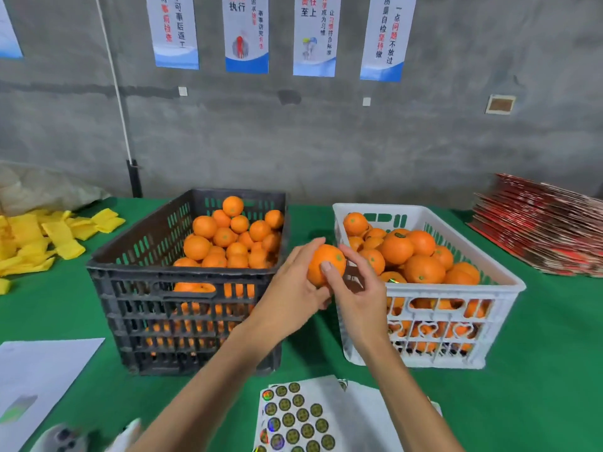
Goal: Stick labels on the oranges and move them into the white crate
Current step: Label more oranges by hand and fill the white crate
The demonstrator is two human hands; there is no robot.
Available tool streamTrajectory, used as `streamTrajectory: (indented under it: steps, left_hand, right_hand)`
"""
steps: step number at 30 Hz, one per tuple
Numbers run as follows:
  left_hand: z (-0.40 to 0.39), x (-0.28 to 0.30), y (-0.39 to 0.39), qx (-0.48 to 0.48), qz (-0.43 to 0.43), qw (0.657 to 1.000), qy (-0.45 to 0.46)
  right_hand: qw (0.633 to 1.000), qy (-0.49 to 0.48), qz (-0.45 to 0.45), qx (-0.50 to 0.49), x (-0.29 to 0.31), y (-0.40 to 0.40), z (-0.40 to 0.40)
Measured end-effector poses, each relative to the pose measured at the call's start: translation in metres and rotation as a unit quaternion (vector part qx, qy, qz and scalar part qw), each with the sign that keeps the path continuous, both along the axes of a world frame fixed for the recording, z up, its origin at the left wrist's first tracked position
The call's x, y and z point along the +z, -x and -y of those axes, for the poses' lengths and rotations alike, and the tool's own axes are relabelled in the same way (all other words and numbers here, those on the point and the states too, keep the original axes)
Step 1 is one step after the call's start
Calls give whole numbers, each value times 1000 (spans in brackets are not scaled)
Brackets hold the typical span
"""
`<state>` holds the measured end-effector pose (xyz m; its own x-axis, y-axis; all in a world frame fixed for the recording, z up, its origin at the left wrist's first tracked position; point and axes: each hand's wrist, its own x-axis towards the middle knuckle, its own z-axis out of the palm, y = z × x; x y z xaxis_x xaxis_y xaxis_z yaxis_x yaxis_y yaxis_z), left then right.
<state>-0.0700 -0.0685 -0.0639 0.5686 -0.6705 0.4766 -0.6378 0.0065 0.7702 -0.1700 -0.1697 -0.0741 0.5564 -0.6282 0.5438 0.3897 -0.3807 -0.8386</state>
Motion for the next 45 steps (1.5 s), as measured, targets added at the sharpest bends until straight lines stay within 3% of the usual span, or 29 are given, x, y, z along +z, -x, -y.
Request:
streamTrajectory:
  steps: [4, 11, 14, 17, 19, 23, 32, 41, 45]
  left_hand:
    - [-14, -65, 14, -4, -36, 999, -29]
    - [-43, -161, 32, 70, -92, 992, -46]
    - [-49, -184, 39, 98, -124, 987, -39]
    - [-52, -198, 42, 116, -137, 983, -22]
    - [-51, -205, 41, 117, -141, 983, -14]
    - [-52, -213, 41, 106, -161, 981, 9]
    - [-53, -215, 45, 82, -159, 984, 1]
    - [-58, -210, 46, 85, -171, 982, -11]
    - [-60, -206, 49, 71, -193, 979, -11]
  right_hand:
    - [998, -12, -64, 19, -58, 20, 3]
    - [974, 1, -221, 52, -147, 31, -3]
    - [938, 128, -320, 50, -164, 46, -4]
    - [864, 298, -401, 60, -176, 65, -4]
    - [831, 351, -425, 80, -182, 73, -4]
    - [813, 398, -419, 78, -187, 76, -3]
    - [863, 385, -327, -12, -189, 70, -12]
    - [911, 207, -357, 10, -191, 64, -13]
    - [946, 23, -318, -66, -168, 56, -13]
